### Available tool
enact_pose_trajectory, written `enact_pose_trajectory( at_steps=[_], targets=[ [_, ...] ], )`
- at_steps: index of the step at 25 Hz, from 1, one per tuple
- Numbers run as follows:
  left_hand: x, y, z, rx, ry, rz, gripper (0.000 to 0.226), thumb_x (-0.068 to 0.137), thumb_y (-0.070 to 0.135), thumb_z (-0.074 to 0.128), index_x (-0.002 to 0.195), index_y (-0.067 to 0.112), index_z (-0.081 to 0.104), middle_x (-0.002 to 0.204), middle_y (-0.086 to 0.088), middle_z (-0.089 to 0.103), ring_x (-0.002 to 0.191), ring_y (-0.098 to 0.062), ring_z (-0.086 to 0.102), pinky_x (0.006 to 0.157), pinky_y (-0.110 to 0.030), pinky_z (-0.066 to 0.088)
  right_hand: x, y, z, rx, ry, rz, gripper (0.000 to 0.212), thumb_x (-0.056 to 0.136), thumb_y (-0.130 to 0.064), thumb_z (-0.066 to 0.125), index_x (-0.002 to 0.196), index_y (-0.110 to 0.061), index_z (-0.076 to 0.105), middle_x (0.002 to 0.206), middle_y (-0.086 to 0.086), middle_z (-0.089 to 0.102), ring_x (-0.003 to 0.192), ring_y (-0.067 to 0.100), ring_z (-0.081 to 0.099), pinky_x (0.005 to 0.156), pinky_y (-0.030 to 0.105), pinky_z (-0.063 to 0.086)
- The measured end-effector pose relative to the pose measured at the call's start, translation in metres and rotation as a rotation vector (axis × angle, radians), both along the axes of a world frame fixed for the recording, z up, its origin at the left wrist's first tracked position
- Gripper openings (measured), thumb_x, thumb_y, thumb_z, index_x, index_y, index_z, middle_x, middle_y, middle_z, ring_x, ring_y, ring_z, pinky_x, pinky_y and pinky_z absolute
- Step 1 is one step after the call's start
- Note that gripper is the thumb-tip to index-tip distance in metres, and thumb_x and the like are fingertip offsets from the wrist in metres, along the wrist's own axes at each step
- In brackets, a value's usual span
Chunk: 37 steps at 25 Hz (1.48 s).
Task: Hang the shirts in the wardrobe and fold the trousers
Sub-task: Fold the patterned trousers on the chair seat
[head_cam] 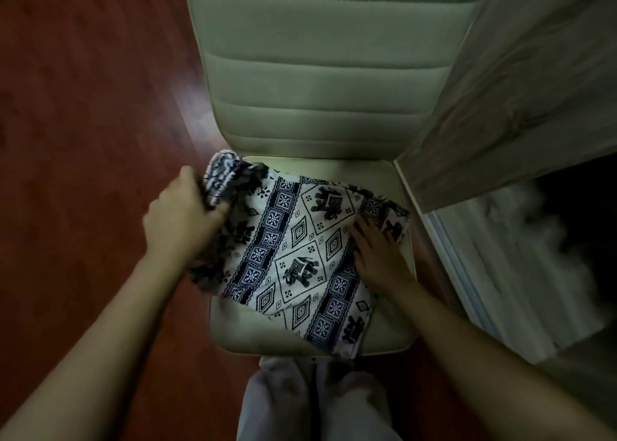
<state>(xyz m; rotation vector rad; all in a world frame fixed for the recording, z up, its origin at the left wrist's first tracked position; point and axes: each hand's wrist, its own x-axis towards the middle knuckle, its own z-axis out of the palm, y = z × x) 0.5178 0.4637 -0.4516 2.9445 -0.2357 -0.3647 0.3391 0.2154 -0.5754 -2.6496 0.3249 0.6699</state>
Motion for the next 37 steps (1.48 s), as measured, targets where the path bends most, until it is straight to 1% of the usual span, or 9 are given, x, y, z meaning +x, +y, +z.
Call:
enact_pose_trajectory(
  at_steps=[5, 8, 12, 16, 20, 26, 30, 32, 37],
  targets=[
    [-0.077, -0.066, -0.047, -0.065, 0.122, -0.073, 0.051, 0.088, 0.036, 0.055, 0.128, 0.010, 0.037, 0.125, -0.011, 0.049, 0.109, -0.027, 0.053, 0.085, -0.034, 0.049, -0.006, 0.003, 0.001, -0.016, 0.124, -0.116, 0.062, 0.100, -0.035, 0.025, 0.148, -0.015, -0.009, 0.157, 0.001, -0.016, 0.145, 0.015, -0.011, 0.116, 0.039, -0.001],
    [-0.103, -0.076, -0.093, -0.002, 0.303, -0.214, 0.063, 0.092, 0.056, 0.039, 0.134, 0.009, 0.035, 0.132, -0.013, 0.045, 0.119, -0.025, 0.048, 0.096, -0.035, 0.048, -0.009, 0.002, -0.002, 0.000, 0.227, -0.062, 0.065, 0.099, -0.042, 0.023, 0.147, -0.015, -0.012, 0.150, -0.001, -0.029, 0.142, 0.015, -0.019, 0.117, 0.041, -0.003],
    [-0.077, -0.062, -0.108, -0.073, -0.045, -0.454, 0.070, 0.092, 0.062, 0.024, 0.136, 0.012, 0.042, 0.136, -0.012, 0.047, 0.118, -0.025, 0.047, 0.089, -0.038, 0.046, -0.013, -0.002, -0.012, 0.052, 0.251, -0.044, 0.069, 0.098, -0.044, 0.022, 0.144, -0.016, -0.020, 0.143, -0.002, -0.036, 0.134, 0.013, -0.030, 0.114, 0.040, -0.011],
    [-0.057, -0.053, -0.129, -0.036, 0.146, -0.730, 0.076, 0.092, 0.064, 0.010, 0.148, 0.018, -0.013, 0.156, -0.003, -0.019, 0.145, -0.019, -0.013, 0.117, -0.044, -0.007, -0.015, -0.002, -0.021, 0.054, 0.218, -0.054, 0.070, 0.097, -0.042, 0.024, 0.137, -0.018, -0.028, 0.142, -0.001, -0.038, 0.131, 0.014, -0.035, 0.111, 0.037, -0.016],
    [-0.069, -0.059, -0.156, 0.097, 0.202, -0.644, 0.077, 0.091, 0.065, 0.004, 0.137, 0.019, -0.039, 0.148, 0.000, -0.038, 0.138, -0.013, -0.030, 0.115, -0.043, -0.014, -0.013, -0.012, -0.022, 0.011, 0.205, -0.004, 0.070, 0.090, -0.058, 0.009, 0.134, -0.021, -0.032, 0.142, -0.003, -0.040, 0.133, 0.014, -0.034, 0.116, 0.039, -0.013],
    [-0.068, -0.075, -0.156, 0.048, 0.190, -0.497, 0.074, 0.093, 0.063, 0.007, 0.134, 0.022, -0.039, 0.151, 0.000, -0.034, 0.140, -0.013, -0.027, 0.117, -0.046, -0.009, -0.007, -0.022, -0.024, -0.149, 0.114, 0.027, 0.094, 0.063, -0.079, -0.021, 0.138, -0.022, -0.029, 0.146, -0.001, -0.037, 0.137, 0.018, -0.033, 0.111, 0.040, -0.022],
    [-0.064, -0.064, -0.137, -0.044, 0.185, -0.567, 0.067, 0.090, 0.062, -0.002, 0.144, 0.028, -0.021, 0.152, 0.004, -0.029, 0.141, -0.012, -0.024, 0.116, -0.044, -0.012, -0.032, -0.011, -0.022, -0.166, 0.057, -0.100, 0.084, 0.081, -0.073, 0.006, 0.143, -0.021, -0.018, 0.151, 0.001, -0.026, 0.132, 0.009, -0.041, 0.100, 0.027, -0.038],
    [-0.055, -0.054, -0.126, -0.116, 0.093, -0.402, 0.065, 0.093, 0.060, 0.007, 0.148, 0.029, -0.007, 0.154, 0.006, -0.023, 0.143, -0.014, -0.019, 0.114, -0.042, -0.015, -0.047, -0.005, -0.021, -0.170, 0.033, -0.118, 0.083, 0.085, -0.069, 0.012, 0.145, -0.019, -0.014, 0.153, 0.002, -0.022, 0.135, 0.008, -0.034, 0.102, 0.027, -0.036],
    [-0.031, -0.025, -0.128, -0.235, 0.252, 0.289, 0.102, 0.071, 0.078, 0.050, 0.145, 0.015, 0.021, 0.145, -0.015, 0.032, 0.130, -0.036, 0.037, 0.103, -0.055, 0.037, -0.057, 0.003, -0.021, -0.059, 0.075, -0.106, 0.092, 0.074, -0.079, -0.003, 0.143, -0.020, -0.022, 0.149, 0.000, -0.033, 0.135, 0.010, -0.036, 0.115, 0.036, -0.017]
  ],
)
